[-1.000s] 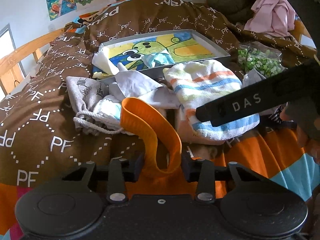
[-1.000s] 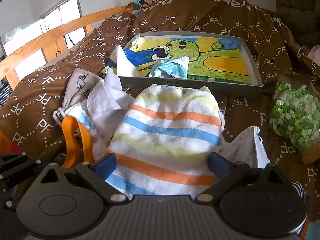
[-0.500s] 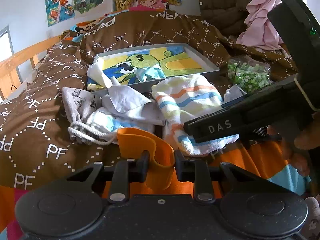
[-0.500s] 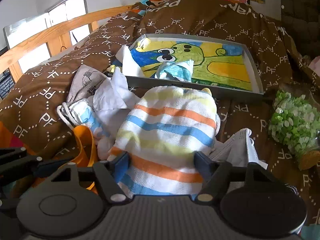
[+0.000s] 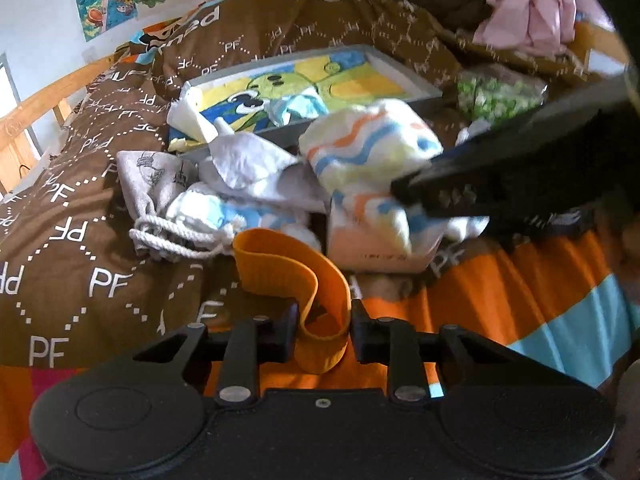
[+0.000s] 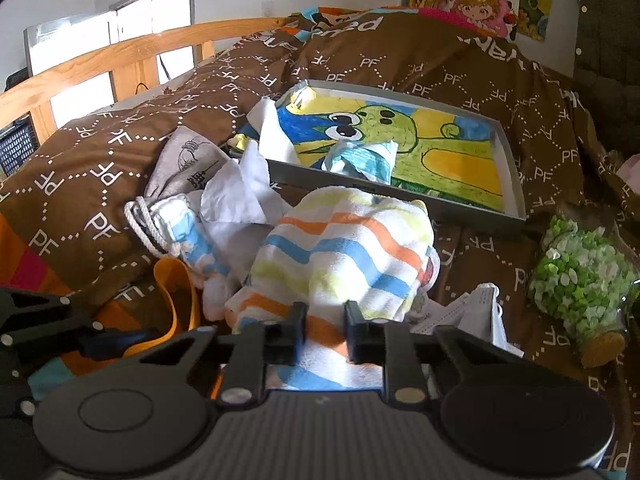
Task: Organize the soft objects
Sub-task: 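Carry the orange strap and striped towel into the tray and open both tools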
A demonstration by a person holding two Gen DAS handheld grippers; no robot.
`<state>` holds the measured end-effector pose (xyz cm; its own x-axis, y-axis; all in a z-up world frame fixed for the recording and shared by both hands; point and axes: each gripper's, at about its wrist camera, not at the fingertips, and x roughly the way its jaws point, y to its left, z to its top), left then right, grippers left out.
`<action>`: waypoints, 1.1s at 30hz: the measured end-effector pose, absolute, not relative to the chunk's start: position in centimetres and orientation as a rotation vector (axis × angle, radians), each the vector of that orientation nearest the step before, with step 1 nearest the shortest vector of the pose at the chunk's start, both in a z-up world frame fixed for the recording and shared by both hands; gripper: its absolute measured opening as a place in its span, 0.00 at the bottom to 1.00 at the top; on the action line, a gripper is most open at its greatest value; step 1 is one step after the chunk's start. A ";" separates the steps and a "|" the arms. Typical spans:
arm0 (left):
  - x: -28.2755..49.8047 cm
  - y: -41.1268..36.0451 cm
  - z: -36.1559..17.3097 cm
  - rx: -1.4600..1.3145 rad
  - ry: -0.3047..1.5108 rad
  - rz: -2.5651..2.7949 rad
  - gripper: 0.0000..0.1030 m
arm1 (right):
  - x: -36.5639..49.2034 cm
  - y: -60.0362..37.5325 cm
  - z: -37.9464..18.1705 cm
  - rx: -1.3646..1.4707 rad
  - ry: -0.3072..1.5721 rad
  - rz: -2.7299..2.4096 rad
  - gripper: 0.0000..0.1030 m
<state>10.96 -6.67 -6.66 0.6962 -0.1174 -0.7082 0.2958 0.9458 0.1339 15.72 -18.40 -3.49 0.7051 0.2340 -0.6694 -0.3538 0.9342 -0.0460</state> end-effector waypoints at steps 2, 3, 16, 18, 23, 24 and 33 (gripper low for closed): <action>11.0 -6.6 -6.6 0.240 0.772 -0.233 0.29 | 15.5 -18.3 -3.4 -0.189 0.700 0.332 0.15; 11.0 -6.6 -6.6 0.238 0.772 -0.233 0.27 | 15.4 -18.2 -3.3 -0.194 0.688 0.335 0.15; 10.0 -5.6 -4.2 0.114 0.595 -0.226 0.16 | 13.8 -18.2 -1.3 -0.254 0.501 0.303 0.12; 9.8 -5.6 -3.8 0.110 0.559 -0.225 0.16 | 13.4 -18.3 -0.9 -0.259 0.467 0.296 0.12; 9.5 -5.9 -3.3 0.116 0.511 -0.229 0.16 | 12.7 -18.1 -0.2 -0.296 0.388 0.290 0.12; 9.5 -5.9 -3.3 0.117 0.511 -0.230 0.16 | 12.6 -18.0 -0.2 -0.307 0.376 0.288 0.12; 10.1 -5.0 -1.5 0.086 0.417 -0.209 0.16 | 12.7 -18.1 0.7 -0.314 0.278 0.257 0.12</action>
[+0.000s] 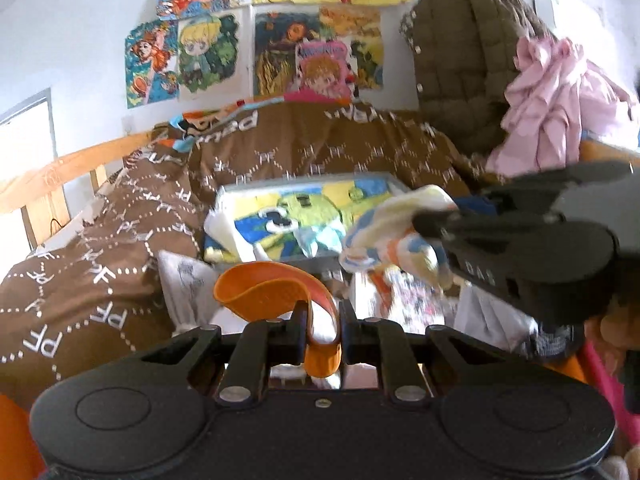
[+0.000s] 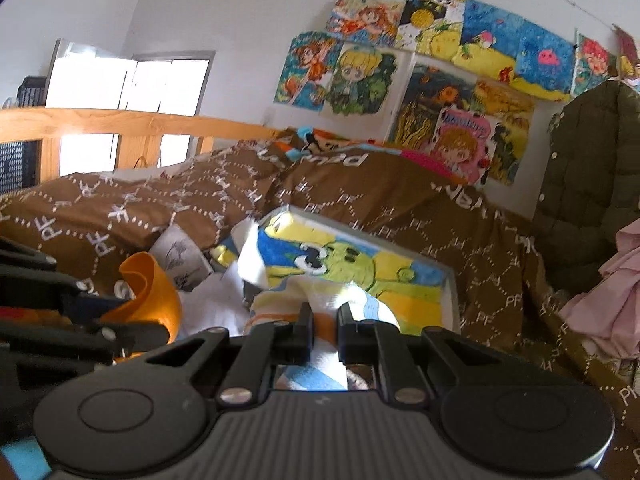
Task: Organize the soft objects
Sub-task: 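Carry the orange strap and striped towel into the tray and open both tools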
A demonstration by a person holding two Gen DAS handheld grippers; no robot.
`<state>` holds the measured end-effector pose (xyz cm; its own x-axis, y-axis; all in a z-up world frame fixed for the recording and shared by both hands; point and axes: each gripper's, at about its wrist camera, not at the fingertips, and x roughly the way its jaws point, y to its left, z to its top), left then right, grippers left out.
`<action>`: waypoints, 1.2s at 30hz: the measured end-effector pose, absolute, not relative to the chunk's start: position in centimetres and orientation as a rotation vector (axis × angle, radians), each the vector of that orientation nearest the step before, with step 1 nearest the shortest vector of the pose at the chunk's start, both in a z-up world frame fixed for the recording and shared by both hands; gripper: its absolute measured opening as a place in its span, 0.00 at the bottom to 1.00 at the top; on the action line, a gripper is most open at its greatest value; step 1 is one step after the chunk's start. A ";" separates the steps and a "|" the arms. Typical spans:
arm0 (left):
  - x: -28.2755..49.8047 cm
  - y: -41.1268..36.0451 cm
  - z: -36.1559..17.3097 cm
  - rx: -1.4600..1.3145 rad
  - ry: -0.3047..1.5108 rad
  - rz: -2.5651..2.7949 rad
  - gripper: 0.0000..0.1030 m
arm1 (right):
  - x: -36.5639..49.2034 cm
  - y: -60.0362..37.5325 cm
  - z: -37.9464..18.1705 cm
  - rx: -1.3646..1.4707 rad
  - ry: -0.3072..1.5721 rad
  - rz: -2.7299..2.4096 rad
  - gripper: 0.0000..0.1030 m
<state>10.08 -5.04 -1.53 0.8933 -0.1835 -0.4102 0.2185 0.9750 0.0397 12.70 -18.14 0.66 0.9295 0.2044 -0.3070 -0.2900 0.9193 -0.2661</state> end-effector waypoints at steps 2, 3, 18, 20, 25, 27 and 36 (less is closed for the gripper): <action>11.0 -4.7 -0.9 0.066 0.402 -0.215 0.16 | 13.0 -18.5 0.9 -0.299 0.252 0.242 0.12; 11.5 -4.6 -0.6 0.062 0.395 -0.218 0.16 | 13.5 -18.6 1.1 -0.288 0.239 0.231 0.12; 26.8 -2.8 -0.6 0.005 0.349 -0.249 0.16 | 26.9 -21.6 1.7 0.034 0.248 0.141 0.12; 28.6 -2.5 -1.4 0.010 0.360 -0.268 0.16 | 28.8 -21.6 1.4 0.070 0.261 0.144 0.12; 32.4 -2.0 -2.6 -0.011 0.389 -0.330 0.17 | 32.6 -21.6 0.3 0.151 0.314 0.163 0.12; 33.2 -1.9 -3.2 -0.001 0.398 -0.346 0.17 | 33.5 -21.4 -0.4 0.174 0.349 0.166 0.12; 35.7 -0.3 -5.8 -0.071 0.522 -0.319 0.18 | 35.4 -20.2 -2.8 0.209 0.475 0.188 0.13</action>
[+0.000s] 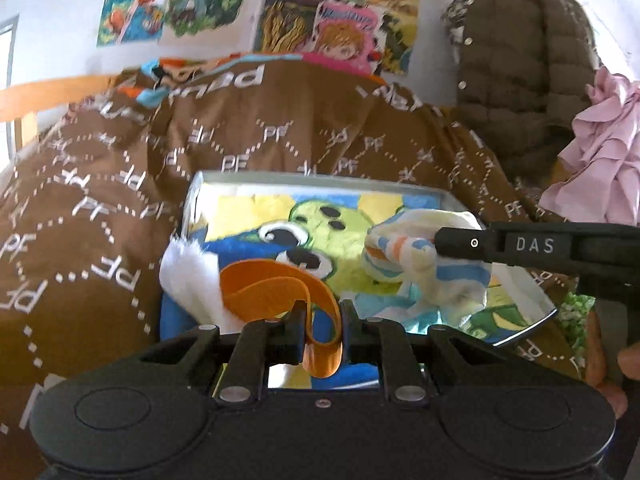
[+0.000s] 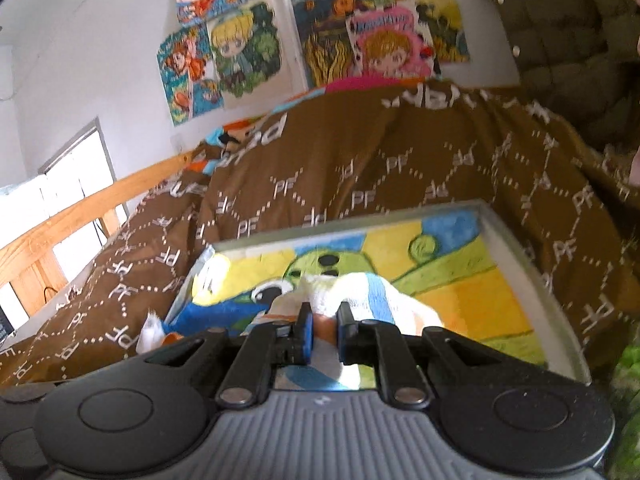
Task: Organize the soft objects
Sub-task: 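Carry the orange strap and striped towel into the tray and open both tools, then lift both open tools up away from the tray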
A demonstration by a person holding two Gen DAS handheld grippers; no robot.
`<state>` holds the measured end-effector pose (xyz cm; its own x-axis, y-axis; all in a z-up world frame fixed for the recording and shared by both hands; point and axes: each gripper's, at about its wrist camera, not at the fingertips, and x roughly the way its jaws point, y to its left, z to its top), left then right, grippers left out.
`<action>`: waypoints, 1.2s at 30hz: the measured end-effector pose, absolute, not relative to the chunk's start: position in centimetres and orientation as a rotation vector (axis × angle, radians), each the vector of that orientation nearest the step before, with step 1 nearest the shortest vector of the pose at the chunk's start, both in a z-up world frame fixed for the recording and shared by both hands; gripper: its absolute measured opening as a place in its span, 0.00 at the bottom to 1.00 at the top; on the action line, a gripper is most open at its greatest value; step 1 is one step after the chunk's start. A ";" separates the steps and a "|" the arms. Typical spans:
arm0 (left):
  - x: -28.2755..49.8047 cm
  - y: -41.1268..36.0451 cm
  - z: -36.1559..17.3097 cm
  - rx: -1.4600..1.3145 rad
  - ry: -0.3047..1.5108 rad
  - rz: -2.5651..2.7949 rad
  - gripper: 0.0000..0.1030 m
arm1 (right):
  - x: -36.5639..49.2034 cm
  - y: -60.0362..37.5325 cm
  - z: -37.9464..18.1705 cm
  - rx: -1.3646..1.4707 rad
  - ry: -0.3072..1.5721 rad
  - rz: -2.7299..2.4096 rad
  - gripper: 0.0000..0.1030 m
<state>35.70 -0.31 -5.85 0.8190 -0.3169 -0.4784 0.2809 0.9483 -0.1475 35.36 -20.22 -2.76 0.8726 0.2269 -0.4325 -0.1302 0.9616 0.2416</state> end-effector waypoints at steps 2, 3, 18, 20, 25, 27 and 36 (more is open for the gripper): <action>36.1 -0.2 -6.2 -0.071 0.558 -0.307 0.19 | 35.4 -19.9 -2.9 0.200 0.504 0.188 0.14; 36.3 -0.2 -6.3 -0.071 0.573 -0.304 0.19 | 35.4 -19.8 -3.0 0.198 0.514 0.186 0.14; 35.4 -0.8 -5.6 -0.054 0.609 -0.267 0.37 | 35.3 -20.9 -2.6 0.206 0.592 0.155 0.49; 35.1 -0.6 -5.1 -0.069 0.602 -0.285 0.41 | 35.1 -21.1 -2.3 0.206 0.601 0.155 0.59; 33.6 -0.5 -3.5 -0.081 0.568 -0.295 0.53 | 33.9 -21.9 -0.9 0.198 0.585 0.142 0.76; 32.9 -0.4 -2.7 -0.081 0.551 -0.284 0.57 | 33.2 -22.2 -0.1 0.194 0.565 0.133 0.83; 28.2 0.4 1.4 -0.115 0.423 -0.232 0.72 | 28.5 -24.0 3.8 0.182 0.420 0.121 0.99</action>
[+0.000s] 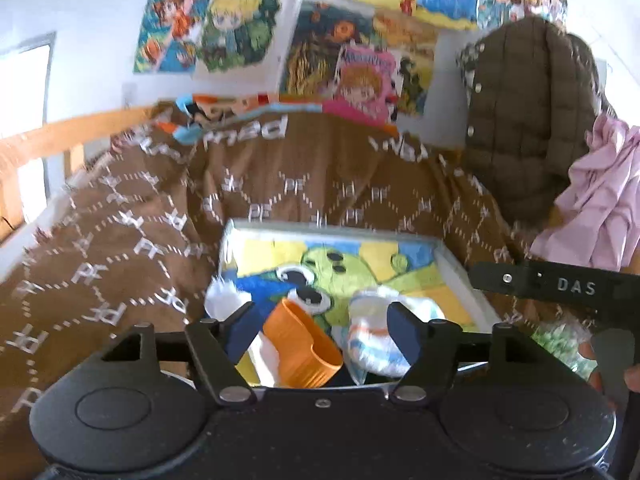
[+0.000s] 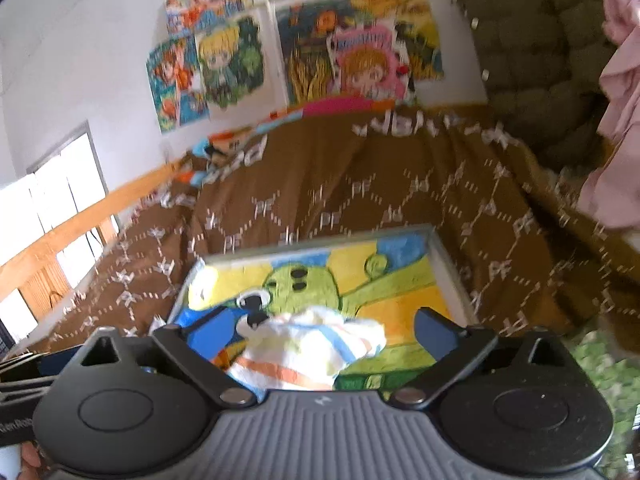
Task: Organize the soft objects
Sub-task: 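Lift both open tools up away from the tray, then move both open tools back toward the remaining pile of items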
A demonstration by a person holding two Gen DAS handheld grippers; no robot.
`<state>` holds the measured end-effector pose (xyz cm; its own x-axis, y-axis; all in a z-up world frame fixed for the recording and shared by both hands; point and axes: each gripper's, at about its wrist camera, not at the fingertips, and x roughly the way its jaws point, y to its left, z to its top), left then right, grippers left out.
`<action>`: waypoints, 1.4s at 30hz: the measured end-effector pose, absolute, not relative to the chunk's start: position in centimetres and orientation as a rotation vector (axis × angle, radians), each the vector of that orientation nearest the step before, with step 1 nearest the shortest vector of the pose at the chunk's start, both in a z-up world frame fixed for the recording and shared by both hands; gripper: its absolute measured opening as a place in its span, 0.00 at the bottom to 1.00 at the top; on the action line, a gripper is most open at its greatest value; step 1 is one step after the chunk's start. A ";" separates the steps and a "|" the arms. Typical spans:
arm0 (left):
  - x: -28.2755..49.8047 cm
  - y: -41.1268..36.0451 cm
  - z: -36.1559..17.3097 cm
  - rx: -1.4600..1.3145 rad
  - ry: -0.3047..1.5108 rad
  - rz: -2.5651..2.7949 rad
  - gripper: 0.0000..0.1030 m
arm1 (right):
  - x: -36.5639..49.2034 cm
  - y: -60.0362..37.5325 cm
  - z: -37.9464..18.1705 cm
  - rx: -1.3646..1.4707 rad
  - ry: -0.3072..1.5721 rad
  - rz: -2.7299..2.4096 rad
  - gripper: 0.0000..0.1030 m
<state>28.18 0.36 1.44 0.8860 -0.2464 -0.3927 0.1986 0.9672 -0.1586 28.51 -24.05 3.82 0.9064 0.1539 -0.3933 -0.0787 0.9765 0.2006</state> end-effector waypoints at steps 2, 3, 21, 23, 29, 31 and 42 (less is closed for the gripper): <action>26.8 0.3 2.5 -0.109 0.383 -0.222 0.74 | 27.3 -24.2 4.7 0.166 0.386 0.119 1.00; 26.1 0.3 3.0 -0.106 0.363 -0.220 0.76 | 26.5 -24.1 5.2 0.154 0.367 0.116 1.00; 14.4 -0.4 7.2 -0.131 0.219 -0.162 0.92 | 13.6 -23.8 7.7 0.083 0.208 0.080 1.00; 13.0 -0.5 7.0 -0.124 0.215 -0.159 0.94 | 12.3 -23.9 7.8 0.088 0.205 0.082 1.00; 10.2 -0.6 6.2 -0.107 0.233 -0.143 0.94 | 8.8 -23.9 7.5 0.067 0.205 0.079 1.00; 9.5 -0.8 6.2 -0.108 0.236 -0.144 0.94 | 7.4 -23.9 7.2 0.061 0.206 0.080 1.00; 5.6 -1.1 4.7 -0.070 0.278 -0.155 0.96 | 3.6 -24.5 5.5 0.063 0.300 0.053 1.00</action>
<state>5.57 -1.08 4.67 0.9498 -0.1617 -0.2678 0.1424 0.9857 -0.0901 3.62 -24.49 5.48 0.9539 0.0619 -0.2935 -0.0432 0.9966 0.0697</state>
